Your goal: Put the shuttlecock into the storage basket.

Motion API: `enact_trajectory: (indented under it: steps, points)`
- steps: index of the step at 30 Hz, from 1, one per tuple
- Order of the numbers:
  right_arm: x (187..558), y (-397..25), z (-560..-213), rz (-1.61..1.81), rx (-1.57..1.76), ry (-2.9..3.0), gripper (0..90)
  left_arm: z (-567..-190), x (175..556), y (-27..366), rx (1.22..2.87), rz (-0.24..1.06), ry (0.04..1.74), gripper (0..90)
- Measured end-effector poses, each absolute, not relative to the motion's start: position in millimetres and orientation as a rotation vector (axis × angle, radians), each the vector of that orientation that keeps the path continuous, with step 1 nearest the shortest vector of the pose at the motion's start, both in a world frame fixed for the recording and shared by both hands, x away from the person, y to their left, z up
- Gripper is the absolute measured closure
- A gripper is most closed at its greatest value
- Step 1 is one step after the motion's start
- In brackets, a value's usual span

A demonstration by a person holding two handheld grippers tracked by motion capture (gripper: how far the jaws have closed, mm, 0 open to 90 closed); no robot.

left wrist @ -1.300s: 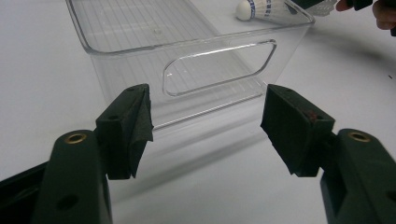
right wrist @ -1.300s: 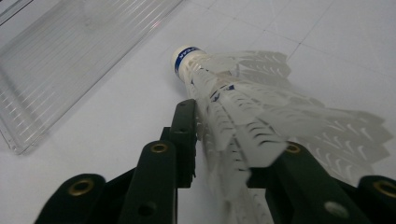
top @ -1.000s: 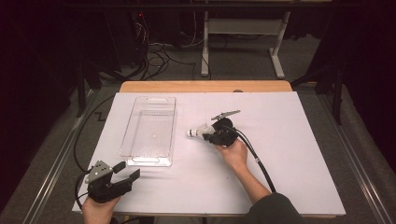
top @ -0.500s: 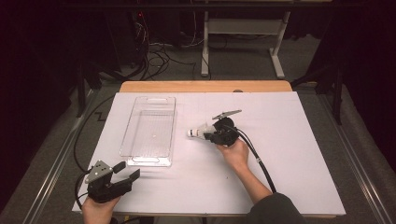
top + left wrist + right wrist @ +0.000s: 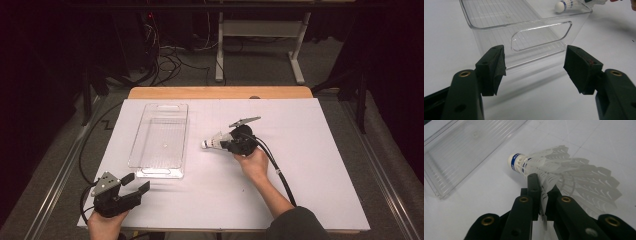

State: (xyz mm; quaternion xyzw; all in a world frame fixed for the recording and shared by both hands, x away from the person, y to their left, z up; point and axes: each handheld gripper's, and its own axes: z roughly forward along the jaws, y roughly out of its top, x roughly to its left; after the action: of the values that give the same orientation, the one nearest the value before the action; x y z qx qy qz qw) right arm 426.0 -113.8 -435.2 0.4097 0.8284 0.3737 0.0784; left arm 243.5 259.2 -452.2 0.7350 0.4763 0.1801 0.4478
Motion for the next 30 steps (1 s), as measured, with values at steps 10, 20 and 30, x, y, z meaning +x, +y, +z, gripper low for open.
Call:
enact_trajectory:
  steps: [10, 20, 30]
  points:
    - [424, -118, -426, 1.146, 1.219, 2.468, 88.1, -452, 244, 259, 1.820, 0.447, 1.178, 34.1]
    - [421, -113, -414, 1.175, 1.175, 2.475, 88.2, -452, 244, 260, 1.818, 0.450, 1.182, 34.1]
    - [420, -108, -407, 1.200, 1.156, 2.483, 88.2, -452, 243, 261, 1.816, 0.453, 1.182, 34.3]
